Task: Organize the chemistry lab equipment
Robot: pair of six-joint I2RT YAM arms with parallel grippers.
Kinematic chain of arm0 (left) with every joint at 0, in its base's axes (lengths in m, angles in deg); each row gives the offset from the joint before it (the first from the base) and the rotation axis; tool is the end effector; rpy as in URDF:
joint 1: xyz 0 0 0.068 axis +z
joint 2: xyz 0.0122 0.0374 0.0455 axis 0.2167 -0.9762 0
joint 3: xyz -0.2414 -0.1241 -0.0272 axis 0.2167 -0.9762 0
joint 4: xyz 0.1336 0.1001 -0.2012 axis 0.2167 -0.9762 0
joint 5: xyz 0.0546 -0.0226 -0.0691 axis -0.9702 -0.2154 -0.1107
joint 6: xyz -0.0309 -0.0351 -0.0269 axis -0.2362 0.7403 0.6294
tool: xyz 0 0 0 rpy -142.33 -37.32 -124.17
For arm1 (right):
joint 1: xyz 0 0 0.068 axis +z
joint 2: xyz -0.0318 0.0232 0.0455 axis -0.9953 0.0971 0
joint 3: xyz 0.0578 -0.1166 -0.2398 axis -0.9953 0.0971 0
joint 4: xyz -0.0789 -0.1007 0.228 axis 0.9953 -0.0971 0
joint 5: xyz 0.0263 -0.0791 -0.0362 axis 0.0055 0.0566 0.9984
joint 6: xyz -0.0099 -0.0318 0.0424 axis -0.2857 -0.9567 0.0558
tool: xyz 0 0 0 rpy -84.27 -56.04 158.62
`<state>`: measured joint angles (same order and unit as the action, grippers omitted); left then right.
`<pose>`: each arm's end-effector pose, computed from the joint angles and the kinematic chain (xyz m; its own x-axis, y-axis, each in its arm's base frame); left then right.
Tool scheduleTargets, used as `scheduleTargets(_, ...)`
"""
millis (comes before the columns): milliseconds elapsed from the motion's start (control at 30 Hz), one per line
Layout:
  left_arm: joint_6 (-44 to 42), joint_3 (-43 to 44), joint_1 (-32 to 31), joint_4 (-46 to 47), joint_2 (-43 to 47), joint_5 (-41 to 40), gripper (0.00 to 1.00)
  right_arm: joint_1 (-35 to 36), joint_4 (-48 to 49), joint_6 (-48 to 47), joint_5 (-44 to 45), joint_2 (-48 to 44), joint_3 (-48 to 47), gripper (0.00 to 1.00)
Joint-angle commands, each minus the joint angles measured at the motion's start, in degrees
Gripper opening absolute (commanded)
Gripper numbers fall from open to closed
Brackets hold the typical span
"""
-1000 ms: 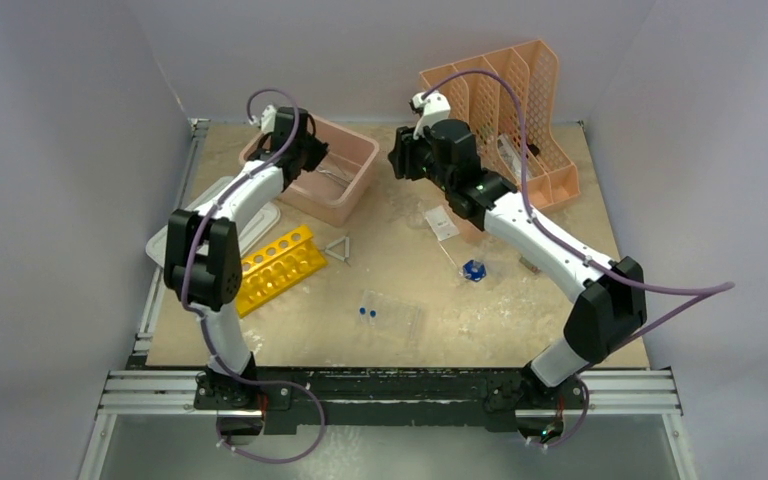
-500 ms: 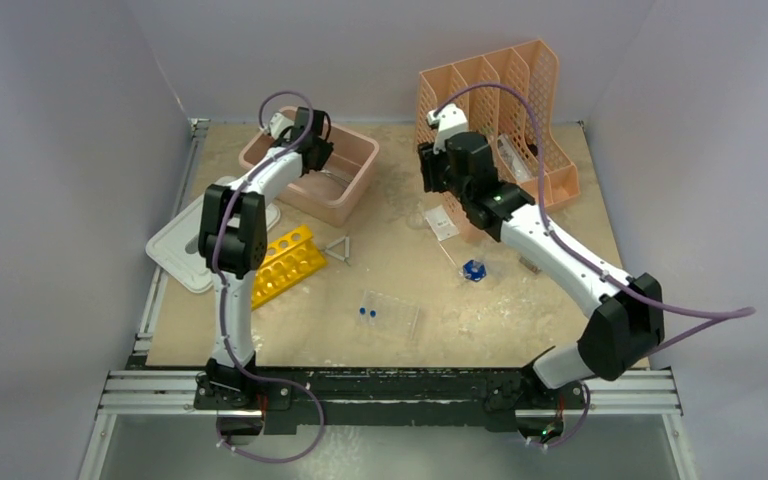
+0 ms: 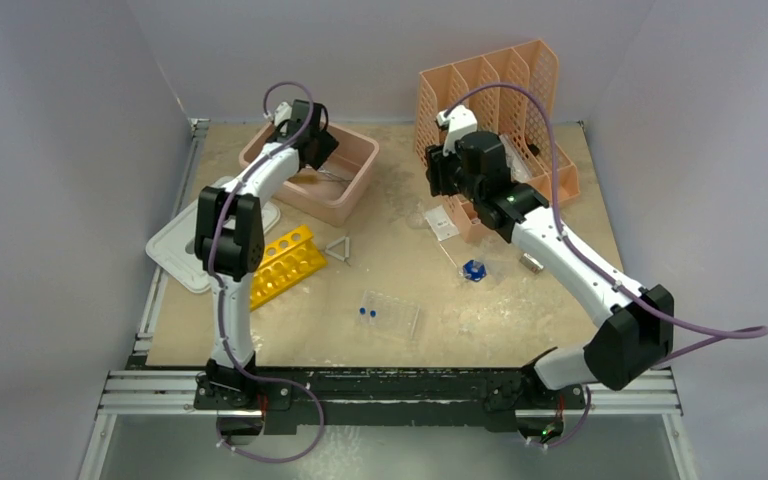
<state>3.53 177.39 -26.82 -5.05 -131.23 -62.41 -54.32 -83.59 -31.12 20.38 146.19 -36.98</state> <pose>0.4895 -0.1174 0.2256 -0.3839 -0.8025 -0.4567 -0.5397 0.5963 -0.5942 0.2919 0.1624 0.3709 -0.2522 -0.1048 -0.9620 -0.3510 0.9363 -0.0100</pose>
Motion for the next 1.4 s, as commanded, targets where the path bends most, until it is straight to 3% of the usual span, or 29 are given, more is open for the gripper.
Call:
scheduleTargets(0,-7.49,2.02,0.15,1.09,11.16,5.39,0.45,0.31,-7.60,4.37,-0.85,2.95,-2.57,0.56)
scheduleTargets(167,-10.99,-3.44,0.07,3.16,19.90,7.97,0.52,0.38,-12.20,9.25,-0.16,6.66,-0.03,0.57)
scheduleTargets(300,-15.98,-5.63,0.07,4.45,24.28,13.08,0.54,0.40,-16.06,11.43,1.18,9.79,0.73,0.63)
scheduleTargets(467,-19.93,-7.89,0.07,4.02,28.11,15.05,0.55,0.62,-24.78,12.18,-1.56,16.34,-3.94,0.65)
scheduleTargets(700,-22.04,-9.43,0.13,3.55,29.54,14.92,0.55,1.10,-29.25,12.83,0.97,21.52,-3.87,0.60)
scheduleTargets(800,-22.04,-9.43,0.08,3.74,29.27,15.39,0.55,1.22,-30.15,12.85,1.29,23.22,-3.32,0.53)
scheduleTargets(1367,-21.00,-11.21,0.09,4.24,29.59,16.02,0.54,1.46,-26.40,11.44,2.01,25.72,1.89,0.35)
